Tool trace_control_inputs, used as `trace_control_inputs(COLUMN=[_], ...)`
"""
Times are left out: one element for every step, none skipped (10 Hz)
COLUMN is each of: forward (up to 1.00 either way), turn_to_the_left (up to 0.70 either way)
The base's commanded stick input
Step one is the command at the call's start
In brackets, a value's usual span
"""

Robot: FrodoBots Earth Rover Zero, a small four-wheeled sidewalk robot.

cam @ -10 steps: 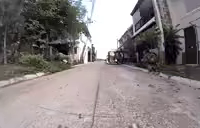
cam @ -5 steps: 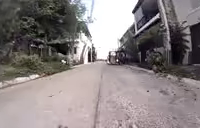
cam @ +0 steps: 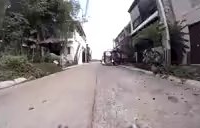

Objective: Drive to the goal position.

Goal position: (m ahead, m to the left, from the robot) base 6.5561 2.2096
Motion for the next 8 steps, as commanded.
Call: trace_control_inputs(forward=[1.0, 1.0, 1.0, 1.0, 1.0, 1.0, 1.0, 1.0], turn_to_the_left=[0.04, 0.04, 0.04, 0.04, 0.04, 0.04, 0.04, 0.04])
